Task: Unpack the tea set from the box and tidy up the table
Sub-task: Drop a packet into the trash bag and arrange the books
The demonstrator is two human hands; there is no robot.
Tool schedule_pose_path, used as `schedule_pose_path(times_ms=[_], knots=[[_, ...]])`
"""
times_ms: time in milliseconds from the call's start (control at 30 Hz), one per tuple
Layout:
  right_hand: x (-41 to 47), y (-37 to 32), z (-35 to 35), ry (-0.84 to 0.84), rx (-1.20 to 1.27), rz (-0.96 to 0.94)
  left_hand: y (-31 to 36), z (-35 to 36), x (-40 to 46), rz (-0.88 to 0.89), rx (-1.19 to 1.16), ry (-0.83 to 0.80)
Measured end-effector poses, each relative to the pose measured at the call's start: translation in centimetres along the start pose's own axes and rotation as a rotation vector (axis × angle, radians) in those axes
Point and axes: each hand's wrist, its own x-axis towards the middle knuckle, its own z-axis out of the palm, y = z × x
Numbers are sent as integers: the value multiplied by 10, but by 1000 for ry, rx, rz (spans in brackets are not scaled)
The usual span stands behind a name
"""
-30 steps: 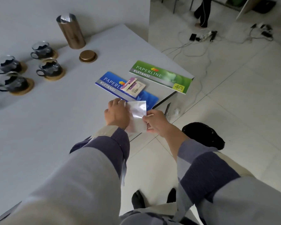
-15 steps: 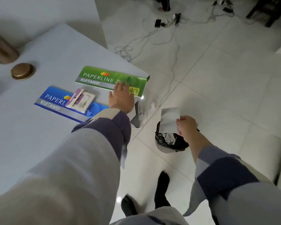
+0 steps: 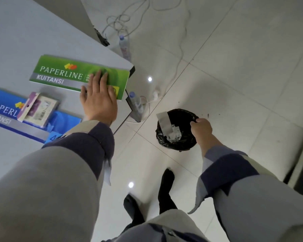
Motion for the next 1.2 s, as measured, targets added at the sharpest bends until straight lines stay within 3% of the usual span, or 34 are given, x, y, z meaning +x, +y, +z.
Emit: schedule_pose_path(times_ms=[233, 700, 833, 1100, 1200], knots=[[-5, -32, 4, -80, 52, -74, -1, -2, 0, 2, 4, -9], [-49, -137, 31, -156, 29, -504, 0, -7, 4, -22, -11, -114], [-63, -170, 37, -109, 23, -587, 0, -10, 6, -31, -51, -149], [-101, -223, 57, 199, -376, -867, -11, -49, 23, -130, -347, -160], [-121, -243, 74, 121, -513, -1014, -35, -74, 31, -271, -348, -52]])
